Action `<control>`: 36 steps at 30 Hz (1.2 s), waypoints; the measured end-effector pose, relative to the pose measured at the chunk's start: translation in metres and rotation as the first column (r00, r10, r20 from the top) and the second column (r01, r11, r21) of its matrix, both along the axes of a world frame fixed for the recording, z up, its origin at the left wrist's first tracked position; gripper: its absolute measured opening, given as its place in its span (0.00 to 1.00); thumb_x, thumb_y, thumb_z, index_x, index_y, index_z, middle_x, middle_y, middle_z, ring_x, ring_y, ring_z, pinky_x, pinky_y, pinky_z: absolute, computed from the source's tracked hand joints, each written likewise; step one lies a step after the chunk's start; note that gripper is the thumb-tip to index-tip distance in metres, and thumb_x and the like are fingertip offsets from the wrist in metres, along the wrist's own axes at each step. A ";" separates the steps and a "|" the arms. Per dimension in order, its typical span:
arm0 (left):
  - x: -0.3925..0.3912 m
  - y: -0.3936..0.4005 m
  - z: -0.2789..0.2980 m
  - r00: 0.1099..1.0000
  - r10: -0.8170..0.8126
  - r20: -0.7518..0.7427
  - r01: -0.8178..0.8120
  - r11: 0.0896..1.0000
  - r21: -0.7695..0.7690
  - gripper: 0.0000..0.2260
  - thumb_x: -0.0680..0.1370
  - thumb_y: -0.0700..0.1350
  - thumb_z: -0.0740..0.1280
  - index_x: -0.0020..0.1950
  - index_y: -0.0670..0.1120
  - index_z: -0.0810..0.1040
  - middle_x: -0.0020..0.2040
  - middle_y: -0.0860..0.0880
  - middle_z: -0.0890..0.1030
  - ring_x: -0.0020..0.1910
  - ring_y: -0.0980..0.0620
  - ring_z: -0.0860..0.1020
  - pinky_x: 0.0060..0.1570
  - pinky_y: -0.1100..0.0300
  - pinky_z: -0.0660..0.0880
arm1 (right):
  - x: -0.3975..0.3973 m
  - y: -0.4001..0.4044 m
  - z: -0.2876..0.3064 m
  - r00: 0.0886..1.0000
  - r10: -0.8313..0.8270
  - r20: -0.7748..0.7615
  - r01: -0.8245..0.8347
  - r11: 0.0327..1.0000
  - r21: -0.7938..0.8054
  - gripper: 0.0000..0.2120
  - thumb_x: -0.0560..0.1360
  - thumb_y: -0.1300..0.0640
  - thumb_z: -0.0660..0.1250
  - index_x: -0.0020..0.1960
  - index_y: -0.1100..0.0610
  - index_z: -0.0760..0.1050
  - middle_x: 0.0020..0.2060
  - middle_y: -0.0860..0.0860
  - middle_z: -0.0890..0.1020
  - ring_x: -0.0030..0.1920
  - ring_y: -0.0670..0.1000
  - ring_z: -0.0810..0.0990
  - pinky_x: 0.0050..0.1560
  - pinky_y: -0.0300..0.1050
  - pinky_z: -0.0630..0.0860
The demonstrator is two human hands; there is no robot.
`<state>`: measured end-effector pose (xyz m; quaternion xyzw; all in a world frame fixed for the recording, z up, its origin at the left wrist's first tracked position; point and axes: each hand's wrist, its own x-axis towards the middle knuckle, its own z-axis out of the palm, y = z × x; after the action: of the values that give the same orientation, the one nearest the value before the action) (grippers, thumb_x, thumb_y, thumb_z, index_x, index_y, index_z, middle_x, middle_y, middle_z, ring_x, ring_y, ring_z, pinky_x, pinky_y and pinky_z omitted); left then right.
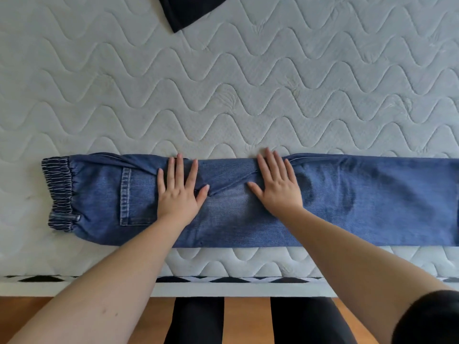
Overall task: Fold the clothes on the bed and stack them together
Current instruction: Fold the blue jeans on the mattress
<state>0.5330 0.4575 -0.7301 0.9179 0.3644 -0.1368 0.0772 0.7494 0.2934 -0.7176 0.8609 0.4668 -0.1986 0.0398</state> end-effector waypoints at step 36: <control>0.271 -0.229 0.069 0.686 -0.726 -0.044 0.682 0.664 -0.306 0.38 0.80 0.59 0.62 0.81 0.52 0.41 0.81 0.48 0.41 0.80 0.49 0.43 0.76 0.51 0.46 | 0.150 -0.304 0.069 0.711 -0.700 -0.064 0.694 0.714 -0.093 0.32 0.81 0.45 0.57 0.80 0.52 0.50 0.79 0.50 0.54 0.79 0.53 0.50 0.77 0.51 0.50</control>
<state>0.8038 0.2289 -0.6610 0.9536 -0.0367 -0.2776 0.1102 0.8994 -0.0104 -0.6485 0.9613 0.1027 -0.2536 -0.0334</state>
